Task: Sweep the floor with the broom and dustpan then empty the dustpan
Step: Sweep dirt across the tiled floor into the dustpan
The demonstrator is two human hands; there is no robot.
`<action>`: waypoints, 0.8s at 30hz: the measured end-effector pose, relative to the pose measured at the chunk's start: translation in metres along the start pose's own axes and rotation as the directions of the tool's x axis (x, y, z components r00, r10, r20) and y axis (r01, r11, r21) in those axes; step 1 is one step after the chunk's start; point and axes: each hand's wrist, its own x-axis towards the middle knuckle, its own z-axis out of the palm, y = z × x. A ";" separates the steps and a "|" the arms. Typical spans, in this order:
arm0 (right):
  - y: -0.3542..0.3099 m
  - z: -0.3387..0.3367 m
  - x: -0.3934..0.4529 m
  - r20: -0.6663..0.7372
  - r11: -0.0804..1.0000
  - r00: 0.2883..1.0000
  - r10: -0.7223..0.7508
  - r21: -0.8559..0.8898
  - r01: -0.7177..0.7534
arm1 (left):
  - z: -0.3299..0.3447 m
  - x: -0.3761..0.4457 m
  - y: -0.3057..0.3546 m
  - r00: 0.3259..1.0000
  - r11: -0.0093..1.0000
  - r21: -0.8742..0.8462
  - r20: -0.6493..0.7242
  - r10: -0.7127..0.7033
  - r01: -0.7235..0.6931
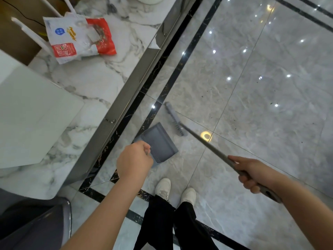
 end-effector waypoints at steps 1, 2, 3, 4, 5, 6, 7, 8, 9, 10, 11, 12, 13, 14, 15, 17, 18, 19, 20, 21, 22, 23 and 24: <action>-0.002 0.004 0.005 -0.028 1.000 0.999 -0.015 -0.025 0.014 | 0.000 0.000 0.000 1.000 1.000 -0.002 -0.002 -0.001 0.001; -0.004 0.010 0.011 -0.048 0.999 0.999 -0.022 -0.049 0.019 | 0.001 0.000 0.000 1.000 1.000 0.000 -0.003 -0.002 0.002; -0.005 0.018 0.016 -0.053 0.998 0.998 -0.020 -0.065 0.017 | 0.001 0.000 0.000 1.000 1.000 -0.001 -0.007 -0.002 0.002; -0.004 0.026 0.020 -0.042 0.997 0.999 -0.008 -0.074 0.004 | 0.001 0.000 0.000 1.000 1.000 -0.002 -0.011 -0.001 0.001; -0.001 0.035 0.022 -0.011 0.997 1.000 0.017 -0.075 -0.018 | 0.001 0.000 -0.001 1.000 1.000 -0.003 -0.014 0.000 -0.001; 0.004 0.042 0.023 0.033 0.997 0.998 0.047 -0.070 -0.045 | 0.001 0.000 -0.001 1.000 1.000 -0.001 -0.015 0.002 -0.002; 0.009 0.048 0.022 0.082 0.996 0.994 0.075 -0.057 -0.071 | 0.001 0.000 -0.001 1.000 1.000 0.000 -0.015 0.002 -0.002; 0.016 0.050 0.020 0.131 0.995 0.987 0.095 -0.030 -0.092 | 0.001 0.000 -0.001 1.000 1.000 0.000 -0.015 0.002 -0.002; 0.021 0.049 0.016 0.179 0.994 0.978 0.107 0.011 -0.110 | 0.000 0.000 -0.001 1.000 1.000 -0.001 -0.014 0.003 -0.003; 0.024 0.046 0.012 0.212 0.990 0.971 0.114 0.059 -0.129 | 0.000 -0.001 -0.001 1.000 1.000 0.000 -0.010 0.006 -0.006; 0.026 0.041 0.008 0.227 0.984 0.967 0.119 0.102 -0.145 | 0.000 -0.001 -0.001 1.000 1.000 -0.002 -0.006 0.008 -0.008; 0.027 0.034 0.005 0.229 0.980 0.966 0.120 0.127 -0.152 | -0.001 -0.002 -0.002 1.000 1.000 -0.007 0.000 0.008 -0.008; 0.028 0.028 0.003 0.222 0.981 0.969 0.111 0.135 -0.143 | -0.001 -0.002 -0.004 1.000 1.000 -0.015 0.005 0.008 -0.007; 0.027 0.022 0.002 0.204 0.985 0.975 0.088 0.124 -0.115 | -0.002 -0.003 -0.007 1.000 1.000 -0.020 0.010 0.006 -0.006; 0.025 0.018 0.002 0.179 0.990 0.982 0.067 0.106 -0.087 | -0.004 -0.003 -0.011 1.000 1.000 -0.019 0.013 0.001 -0.001; 0.020 0.012 0.001 0.120 0.993 0.992 0.044 0.105 -0.057 | -0.009 -0.007 -0.020 1.000 1.000 -0.019 0.019 -0.012 0.012; 0.018 0.010 0.002 0.089 0.991 0.996 0.032 0.125 -0.043 | -0.012 -0.010 -0.024 1.000 0.999 -0.028 0.021 -0.016 0.016; 0.015 0.007 0.004 0.051 0.989 0.999 0.019 0.143 -0.026 | -0.014 -0.012 -0.027 1.000 0.999 -0.039 0.026 -0.016 0.017; 0.013 0.006 0.006 0.008 0.989 1.000 0.004 0.145 -0.005 | -0.016 -0.014 -0.031 1.000 0.999 -0.048 0.027 -0.015 0.016; 0.010 0.008 0.008 -0.035 0.991 0.999 -0.014 0.131 0.018 | -0.019 -0.016 -0.034 1.000 0.999 -0.050 0.027 -0.011 0.013; 0.010 0.010 0.011 -0.077 0.994 0.997 -0.031 0.105 0.039 | -0.021 -0.018 -0.038 0.999 0.999 -0.033 0.032 -0.007 0.008; 0.009 0.014 0.014 -0.110 0.996 0.993 -0.050 0.073 0.058 | -0.022 -0.020 -0.042 0.999 1.000 -0.005 0.039 0.002 -0.001; 0.011 0.019 0.017 -0.127 0.997 0.990 -0.063 0.043 0.069 | -0.023 -0.021 -0.047 0.999 1.000 0.021 0.045 0.007 -0.008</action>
